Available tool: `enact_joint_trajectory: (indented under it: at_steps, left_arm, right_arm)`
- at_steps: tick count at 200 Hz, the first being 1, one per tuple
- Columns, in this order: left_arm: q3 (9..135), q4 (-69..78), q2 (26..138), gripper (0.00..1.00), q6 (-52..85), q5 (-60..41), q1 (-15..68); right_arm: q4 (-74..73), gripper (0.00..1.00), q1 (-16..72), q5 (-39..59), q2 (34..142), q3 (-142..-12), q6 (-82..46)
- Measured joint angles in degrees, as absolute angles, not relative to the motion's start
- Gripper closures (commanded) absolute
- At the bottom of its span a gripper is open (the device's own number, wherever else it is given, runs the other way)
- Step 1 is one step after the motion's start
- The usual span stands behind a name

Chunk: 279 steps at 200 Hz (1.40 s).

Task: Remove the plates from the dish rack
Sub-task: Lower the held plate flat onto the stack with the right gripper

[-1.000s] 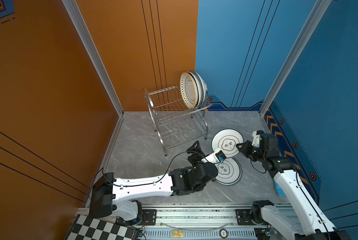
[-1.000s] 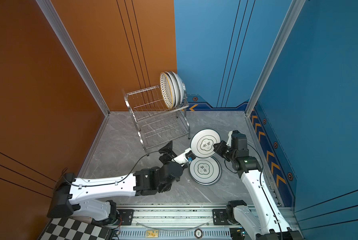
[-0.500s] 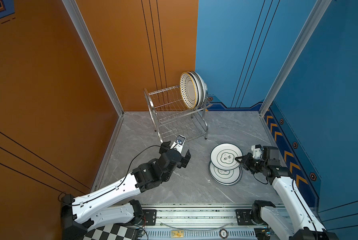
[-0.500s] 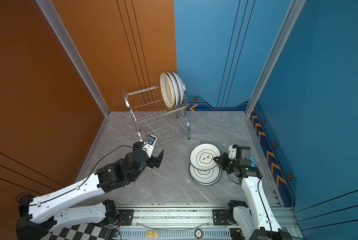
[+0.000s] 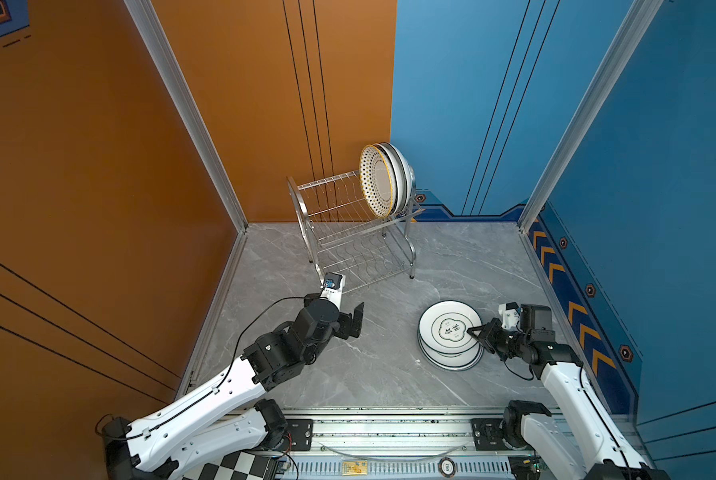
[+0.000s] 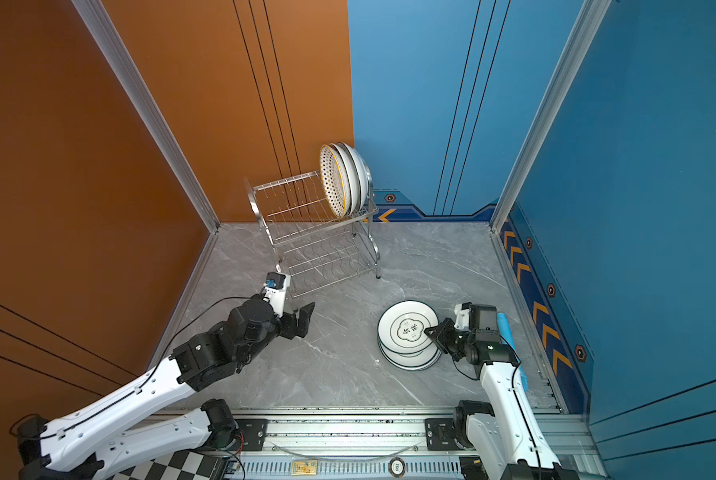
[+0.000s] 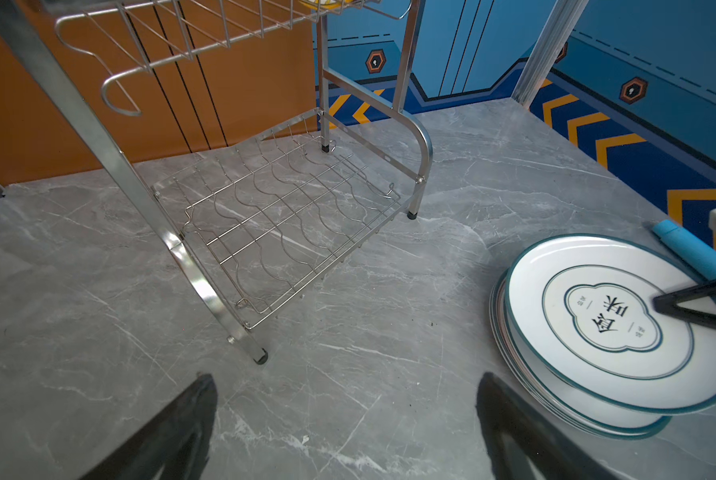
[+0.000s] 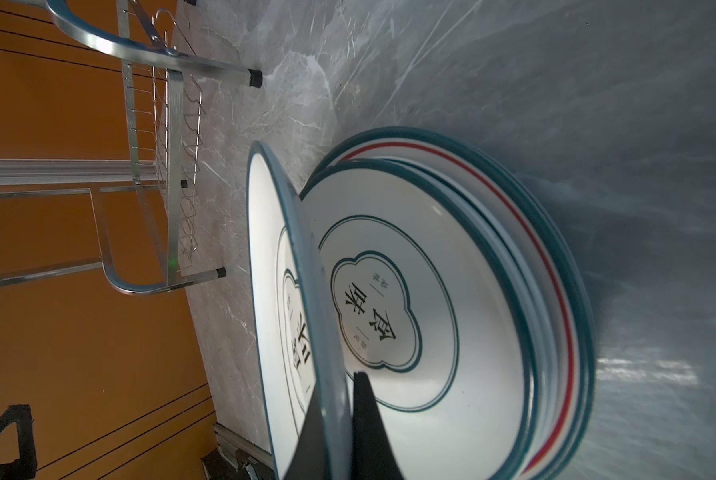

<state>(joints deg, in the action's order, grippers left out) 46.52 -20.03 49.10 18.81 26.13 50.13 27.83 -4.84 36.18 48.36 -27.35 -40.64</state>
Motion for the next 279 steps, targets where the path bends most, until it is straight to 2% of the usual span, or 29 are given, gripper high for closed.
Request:
enact_joint_trajectory:
  at_steps: [10,32,78,119,179,219,279]
  left_arm:
    - [45.93,-19.97,47.94,0.02,19.18,25.52,49.87]
    - [45.08,-19.94,45.98,0.02,19.64,24.73,49.36]
    - [45.04,-19.99,45.63,0.02,20.45,23.73,48.75]
    - [44.99,-19.99,45.63,0.02,20.49,23.24,48.69]
    - [44.91,-19.99,45.63,0.02,20.49,22.81,48.64]
    - [44.12,-20.03,45.63,0.02,20.64,22.52,48.4]
    - [44.12,-20.01,45.63,0.02,20.67,22.22,48.27]
  right_arm:
    - [27.83,1.0,-4.54,35.9,48.36,-27.0,-40.64]
    - [27.9,0.93,-3.81,35.27,48.31,-26.5,-40.62]
    - [27.99,0.9,-2.63,33.1,48.23,-26.5,-40.01]
    - [28.25,0.75,-1.87,31.2,49.01,-26.5,-38.92]
    - [30.37,0.43,-1.8,28.97,49.43,-26.52,-37.39]
    - [31.46,0.32,-1.08,27.75,50.5,-27.03,-36.8]
    - [33.3,0.24,1.23,24.27,51.03,-29.08,-35.77]
